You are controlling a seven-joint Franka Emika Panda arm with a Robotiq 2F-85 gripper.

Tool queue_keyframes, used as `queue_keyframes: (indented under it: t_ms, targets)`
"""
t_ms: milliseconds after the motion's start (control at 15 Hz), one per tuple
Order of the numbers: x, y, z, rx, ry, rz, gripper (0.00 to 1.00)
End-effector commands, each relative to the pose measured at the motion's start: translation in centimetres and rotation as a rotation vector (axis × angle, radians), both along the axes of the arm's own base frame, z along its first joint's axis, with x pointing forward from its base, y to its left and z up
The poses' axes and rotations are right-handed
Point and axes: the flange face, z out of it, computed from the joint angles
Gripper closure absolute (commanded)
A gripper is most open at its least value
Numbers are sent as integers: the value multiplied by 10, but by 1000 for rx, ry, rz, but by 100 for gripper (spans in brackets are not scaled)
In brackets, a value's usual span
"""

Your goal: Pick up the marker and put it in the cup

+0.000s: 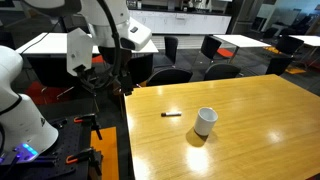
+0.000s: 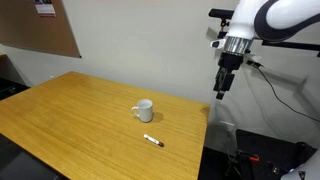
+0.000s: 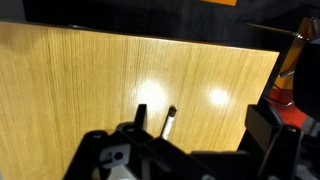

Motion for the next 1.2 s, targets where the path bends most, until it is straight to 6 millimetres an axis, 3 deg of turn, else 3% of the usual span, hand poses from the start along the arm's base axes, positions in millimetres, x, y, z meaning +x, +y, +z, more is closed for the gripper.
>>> queue_keyframes:
  t_ms: [0, 333, 533, 800, 1133]
  targets:
    - [0, 0, 0, 0, 1, 0, 0]
    - [1, 1, 1, 0, -6, 0, 0]
    - [5, 13, 3, -24, -43, -46, 0]
    - [20, 50, -3, -77, -123, -106, 0]
    - [29, 106, -26, -102, -194, -195, 0]
